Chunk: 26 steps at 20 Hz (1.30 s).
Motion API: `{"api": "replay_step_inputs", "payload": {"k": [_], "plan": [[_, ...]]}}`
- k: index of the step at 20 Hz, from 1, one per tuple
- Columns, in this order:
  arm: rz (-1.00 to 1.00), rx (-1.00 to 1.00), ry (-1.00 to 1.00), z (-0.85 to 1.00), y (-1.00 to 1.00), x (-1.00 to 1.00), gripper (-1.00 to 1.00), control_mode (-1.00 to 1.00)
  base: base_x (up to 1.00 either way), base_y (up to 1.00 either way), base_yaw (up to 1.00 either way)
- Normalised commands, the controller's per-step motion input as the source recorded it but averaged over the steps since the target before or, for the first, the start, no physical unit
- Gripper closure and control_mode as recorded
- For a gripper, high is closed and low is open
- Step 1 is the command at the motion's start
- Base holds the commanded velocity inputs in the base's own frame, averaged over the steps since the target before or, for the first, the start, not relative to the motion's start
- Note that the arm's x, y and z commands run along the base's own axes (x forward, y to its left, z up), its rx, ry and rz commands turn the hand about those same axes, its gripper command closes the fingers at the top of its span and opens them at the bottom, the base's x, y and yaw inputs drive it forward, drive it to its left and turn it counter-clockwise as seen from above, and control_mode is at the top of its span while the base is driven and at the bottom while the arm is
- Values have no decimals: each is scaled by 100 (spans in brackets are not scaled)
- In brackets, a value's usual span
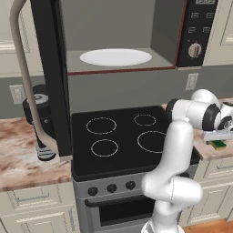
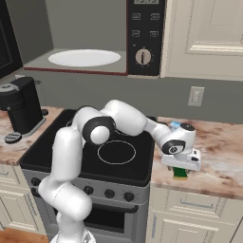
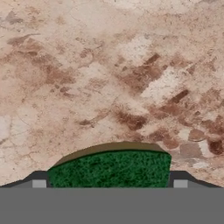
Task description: Place the sponge inside the microwave to prepare for sanitizing.
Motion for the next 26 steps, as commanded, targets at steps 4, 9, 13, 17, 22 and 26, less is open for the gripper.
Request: {"api": "replay_step_inputs", "payload": {"k": [4, 9, 13, 17, 22, 26], "plan": [[0, -1, 0, -19, -4, 6, -100, -100, 0, 0, 0], [0, -1, 2, -24, -1, 1, 100, -100, 0, 0, 0], [0, 0, 2, -19, -1, 1, 100, -100, 0, 0, 0], [0, 1, 2, 8, 0, -7, 100, -100, 0, 0, 0], [0, 0, 0, 59, 16, -27, 100, -100, 0, 0, 0], [0, 0, 0, 68, 33, -29, 100, -100, 0, 0, 0]]}}
